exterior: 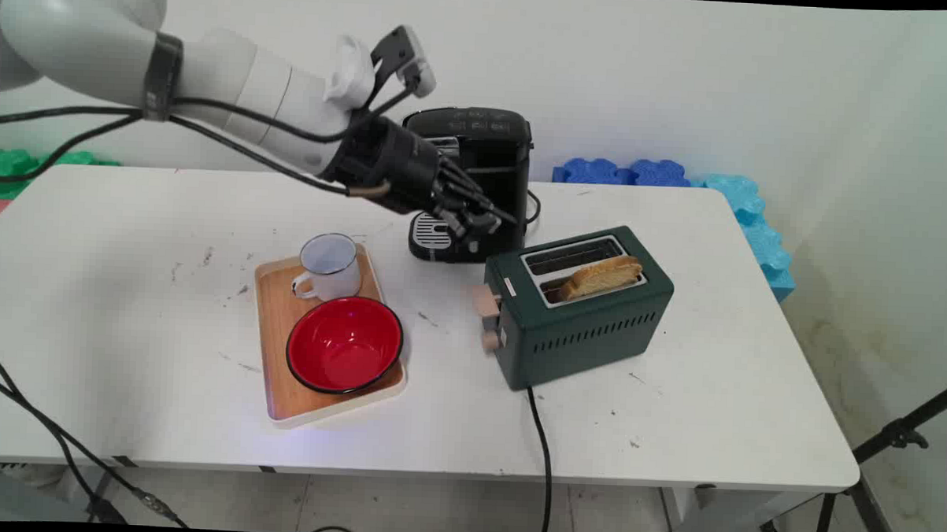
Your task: Press the toaster switch
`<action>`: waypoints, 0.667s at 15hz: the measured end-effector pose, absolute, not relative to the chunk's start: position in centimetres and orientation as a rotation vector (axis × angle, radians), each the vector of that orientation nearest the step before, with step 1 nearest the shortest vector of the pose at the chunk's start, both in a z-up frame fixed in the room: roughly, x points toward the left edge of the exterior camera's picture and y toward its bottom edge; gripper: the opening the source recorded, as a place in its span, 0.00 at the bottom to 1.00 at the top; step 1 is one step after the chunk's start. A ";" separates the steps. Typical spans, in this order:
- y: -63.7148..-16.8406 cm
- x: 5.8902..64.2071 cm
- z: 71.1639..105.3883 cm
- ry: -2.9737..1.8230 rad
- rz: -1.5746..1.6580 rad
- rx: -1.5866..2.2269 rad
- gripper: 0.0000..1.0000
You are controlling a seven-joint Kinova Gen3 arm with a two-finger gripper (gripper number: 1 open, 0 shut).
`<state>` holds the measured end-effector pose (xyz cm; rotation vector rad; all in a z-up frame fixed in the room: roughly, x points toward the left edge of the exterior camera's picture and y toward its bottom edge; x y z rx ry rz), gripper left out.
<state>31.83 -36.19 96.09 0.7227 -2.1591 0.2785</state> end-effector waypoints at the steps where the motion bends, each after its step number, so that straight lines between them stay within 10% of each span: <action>1: -36.1 31.9 95.7 -2.166 0.272 0.722 0.00; 10: -35.1 32.3 92.6 -2.246 0.245 0.699 0.00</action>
